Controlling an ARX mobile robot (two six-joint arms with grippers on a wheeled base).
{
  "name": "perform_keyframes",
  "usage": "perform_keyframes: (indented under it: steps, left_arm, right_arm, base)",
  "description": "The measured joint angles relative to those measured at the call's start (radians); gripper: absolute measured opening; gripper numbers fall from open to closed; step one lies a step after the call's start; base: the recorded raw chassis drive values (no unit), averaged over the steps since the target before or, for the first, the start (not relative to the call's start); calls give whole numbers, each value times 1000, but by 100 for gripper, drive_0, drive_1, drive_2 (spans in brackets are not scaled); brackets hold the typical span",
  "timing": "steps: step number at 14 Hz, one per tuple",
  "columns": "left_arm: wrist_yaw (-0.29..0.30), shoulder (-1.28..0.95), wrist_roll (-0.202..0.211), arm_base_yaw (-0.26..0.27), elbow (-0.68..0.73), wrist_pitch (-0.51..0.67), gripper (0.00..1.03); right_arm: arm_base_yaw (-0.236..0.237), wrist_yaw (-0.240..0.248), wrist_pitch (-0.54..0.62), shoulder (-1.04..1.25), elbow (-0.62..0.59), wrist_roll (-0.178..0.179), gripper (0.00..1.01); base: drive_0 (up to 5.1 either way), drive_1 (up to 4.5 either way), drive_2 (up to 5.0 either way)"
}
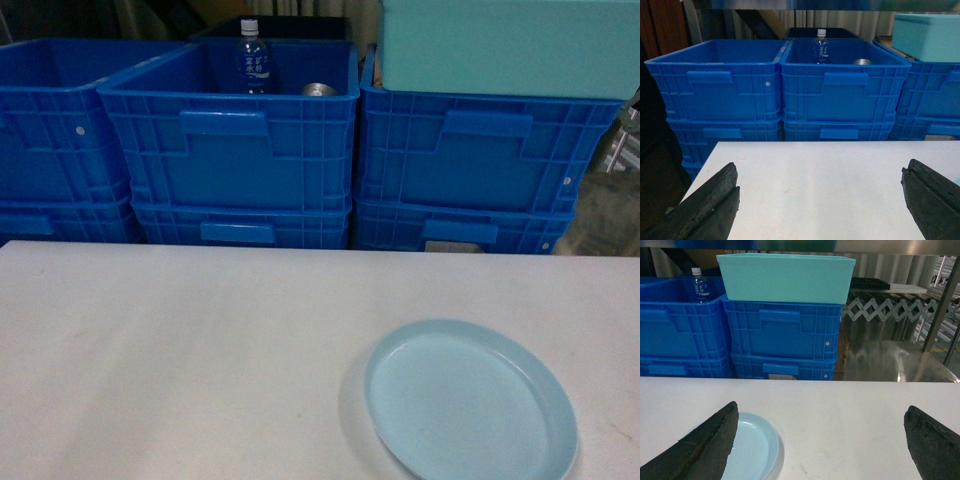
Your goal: Place blue tray on left shelf second layer neatly
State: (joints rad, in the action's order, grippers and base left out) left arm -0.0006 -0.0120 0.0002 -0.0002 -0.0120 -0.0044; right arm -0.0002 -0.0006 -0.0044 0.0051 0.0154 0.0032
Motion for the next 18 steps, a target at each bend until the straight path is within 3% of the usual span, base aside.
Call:
perform_keyframes:
  steps: [10,13,16,18]
  left_arm:
    - [0,0,0,0,0,0,98]
    - [0,0,0,0,0,0,98]
    - [0,0,0,0,0,0,98]
    - [0,0,0,0,0,0,98]
  right_arm:
    - [0,0,0,0,0,0,98]
    - [-6,-11,56,64,0,2,98]
    - [-14,-69,322,360,11,-2,98]
    - [25,-74,558,709,96,-32,98]
  base:
    - [0,0,0]
    - [0,0,0]
    - [0,0,0]
    - [0,0,0]
